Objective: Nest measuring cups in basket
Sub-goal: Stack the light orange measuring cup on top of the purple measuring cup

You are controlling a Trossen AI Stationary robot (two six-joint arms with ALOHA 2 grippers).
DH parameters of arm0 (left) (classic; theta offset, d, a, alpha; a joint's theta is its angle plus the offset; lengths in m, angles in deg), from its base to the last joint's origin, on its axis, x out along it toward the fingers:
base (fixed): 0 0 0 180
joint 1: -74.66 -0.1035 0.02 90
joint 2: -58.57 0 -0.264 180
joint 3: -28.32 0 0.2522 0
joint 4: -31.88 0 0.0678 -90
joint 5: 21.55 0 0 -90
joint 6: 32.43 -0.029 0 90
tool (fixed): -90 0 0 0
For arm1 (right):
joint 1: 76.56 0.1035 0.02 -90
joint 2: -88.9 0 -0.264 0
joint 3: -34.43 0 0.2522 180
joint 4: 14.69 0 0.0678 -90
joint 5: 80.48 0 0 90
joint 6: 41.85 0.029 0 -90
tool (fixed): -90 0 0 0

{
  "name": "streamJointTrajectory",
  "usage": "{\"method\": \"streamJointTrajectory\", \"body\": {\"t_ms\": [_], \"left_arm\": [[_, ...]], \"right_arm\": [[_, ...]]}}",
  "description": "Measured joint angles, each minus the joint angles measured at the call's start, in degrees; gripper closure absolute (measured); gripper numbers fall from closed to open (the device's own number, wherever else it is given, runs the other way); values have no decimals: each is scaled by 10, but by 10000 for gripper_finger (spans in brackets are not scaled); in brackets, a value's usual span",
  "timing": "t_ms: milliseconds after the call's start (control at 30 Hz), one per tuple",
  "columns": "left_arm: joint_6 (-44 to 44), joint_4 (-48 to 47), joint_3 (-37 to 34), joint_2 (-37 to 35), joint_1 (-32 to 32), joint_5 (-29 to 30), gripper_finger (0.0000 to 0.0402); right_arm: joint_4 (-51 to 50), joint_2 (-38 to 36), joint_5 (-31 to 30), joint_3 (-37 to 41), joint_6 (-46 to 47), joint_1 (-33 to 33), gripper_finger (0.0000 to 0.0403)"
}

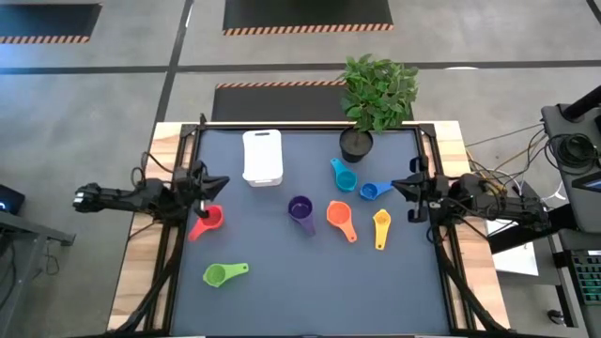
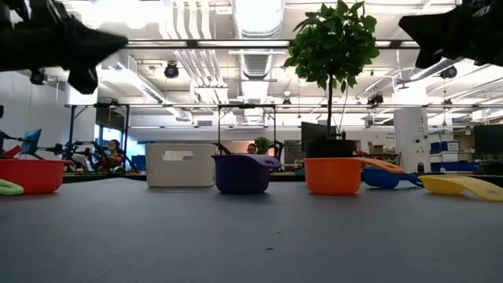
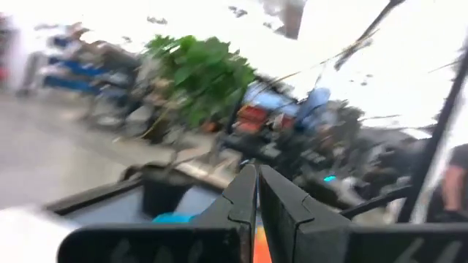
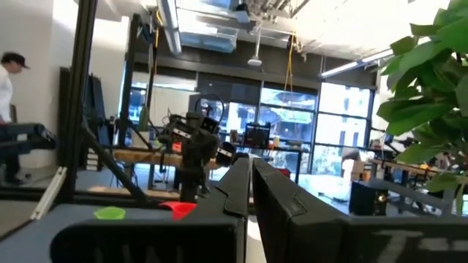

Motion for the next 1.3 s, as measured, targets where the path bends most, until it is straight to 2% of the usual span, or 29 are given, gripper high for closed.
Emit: {"method": "streamJointTrajectory", "body": {"t_ms": [133, 433, 633, 900, 1100, 1300], "left_arm": [[-13, 57, 0, 0, 0, -31, 402], [-18, 116, 0, 33, 0, -34, 402], [-39, 224, 0, 114, 0, -34, 402], [-50, 369, 1, 240, 0, -34, 402], [-48, 344, 59, 304, 0, -34, 402], [-42, 203, 150, 360, 2, -34, 402]], "right_arm": [[21, 0, 0, 0, 18, 0, 394], [123, 21, -1, 0, -39, 0, 394], [146, 67, 1, -16, -54, 0, 394], [140, 151, 2, -83, -92, 0, 394], [139, 187, 2, -103, -115, 0, 394], [140, 195, 2, -120, -131, 0, 394]]}}
